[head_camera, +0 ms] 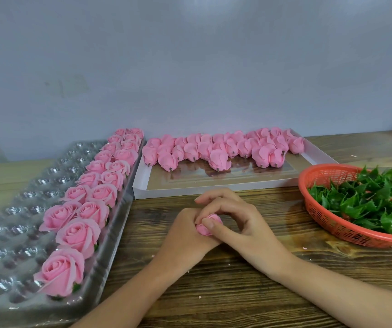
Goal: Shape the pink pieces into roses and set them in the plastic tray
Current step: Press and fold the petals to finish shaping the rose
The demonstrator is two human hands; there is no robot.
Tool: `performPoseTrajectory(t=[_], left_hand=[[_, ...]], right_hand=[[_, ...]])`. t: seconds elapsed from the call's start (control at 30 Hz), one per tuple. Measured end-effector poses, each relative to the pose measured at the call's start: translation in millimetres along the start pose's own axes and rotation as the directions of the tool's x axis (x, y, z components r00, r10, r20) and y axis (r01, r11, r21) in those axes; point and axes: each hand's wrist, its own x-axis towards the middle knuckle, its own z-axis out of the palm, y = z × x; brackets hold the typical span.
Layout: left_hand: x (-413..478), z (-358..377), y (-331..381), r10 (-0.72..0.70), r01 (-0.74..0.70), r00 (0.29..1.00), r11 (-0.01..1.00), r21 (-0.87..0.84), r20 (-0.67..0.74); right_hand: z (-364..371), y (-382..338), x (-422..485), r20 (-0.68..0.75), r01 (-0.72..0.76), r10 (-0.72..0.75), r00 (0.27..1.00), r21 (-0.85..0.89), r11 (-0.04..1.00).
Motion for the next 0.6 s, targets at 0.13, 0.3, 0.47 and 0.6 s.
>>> performPoseTrajectory(t=[0.13, 0.3, 0.47, 0.6], left_hand=[[1.7, 0.5, -0.3, 0.000, 0.001, 1.000, 0.997, 0.071, -0.003], [0.9, -0.4, 3.1, 0.059, -0.062, 0.998, 0.993, 0.099, 0.028], [1.7, -0.3, 1.9, 0.093, -0.093, 0.996, 0.994, 0.050, 0.005], [3.6, 1.5, -2.6, 0.059, -0.060, 0.997, 0.998, -0.036, -0.046]], right_hand=[[0.0, 0.0, 0.0, 0.025, 0.011, -0.011, 1.000, 0.008, 1.000], [0.4, 2.3, -0.7, 0.071, 0.006, -0.004, 0.997, -0.020, 1.000], [0.2, 3.0, -1.0, 0.014, 0.058, -0.057, 0.998, -0.099, 0.993], [-0.3, 2.4, -2.8, -0.077, 0.097, -0.108, 0.991, -0.125, 0.987]])
